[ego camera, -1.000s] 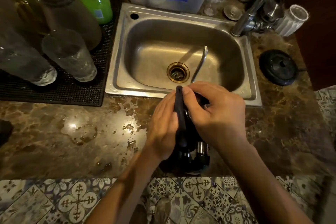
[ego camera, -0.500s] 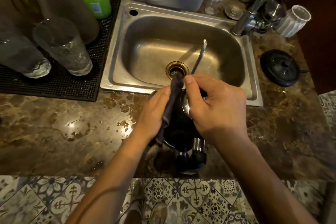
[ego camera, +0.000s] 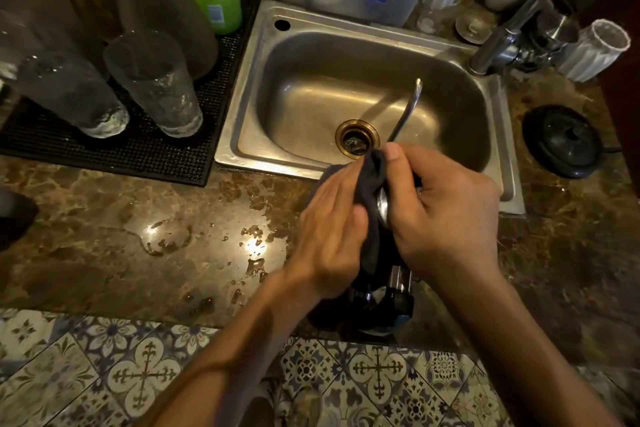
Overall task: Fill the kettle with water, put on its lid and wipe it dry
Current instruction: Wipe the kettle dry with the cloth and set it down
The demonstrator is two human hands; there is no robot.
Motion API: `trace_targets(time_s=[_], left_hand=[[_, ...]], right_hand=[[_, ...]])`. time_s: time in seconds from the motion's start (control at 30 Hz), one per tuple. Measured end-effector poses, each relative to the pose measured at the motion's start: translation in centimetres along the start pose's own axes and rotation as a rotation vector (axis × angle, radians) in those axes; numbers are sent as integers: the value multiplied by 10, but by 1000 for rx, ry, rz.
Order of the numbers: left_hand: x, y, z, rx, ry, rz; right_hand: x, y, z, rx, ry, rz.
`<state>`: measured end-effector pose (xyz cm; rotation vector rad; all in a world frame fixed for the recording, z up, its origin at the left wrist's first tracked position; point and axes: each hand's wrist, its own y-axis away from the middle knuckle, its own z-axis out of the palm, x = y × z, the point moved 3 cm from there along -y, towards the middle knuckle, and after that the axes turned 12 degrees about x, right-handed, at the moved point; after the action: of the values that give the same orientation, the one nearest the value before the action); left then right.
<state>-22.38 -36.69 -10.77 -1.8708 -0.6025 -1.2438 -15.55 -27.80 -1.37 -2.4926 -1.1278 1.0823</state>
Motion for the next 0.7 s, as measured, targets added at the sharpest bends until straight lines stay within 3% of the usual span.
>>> trace_targets(time_s=[0.1, 0.23, 0.47, 0.53, 0.6, 0.7], left_hand=[[0, -34, 2, -136, 226, -184], [-25, -51, 2, -184, 181, -470], [-24, 14, 0, 89, 219, -702], [-13, 46, 0, 112, 132, -611], [-2, 66, 2, 112, -62, -393], [7, 73, 4, 29, -85, -248]], right_hand=[[-1, -1, -1, -3, 10, -5], [-2, -1, 0, -4, 52, -3], [-3, 0, 1, -3, 18, 22], [-1, 1, 1, 2, 3, 20], [0, 1, 0, 13, -8, 2], [1, 2, 1, 27, -12, -12]])
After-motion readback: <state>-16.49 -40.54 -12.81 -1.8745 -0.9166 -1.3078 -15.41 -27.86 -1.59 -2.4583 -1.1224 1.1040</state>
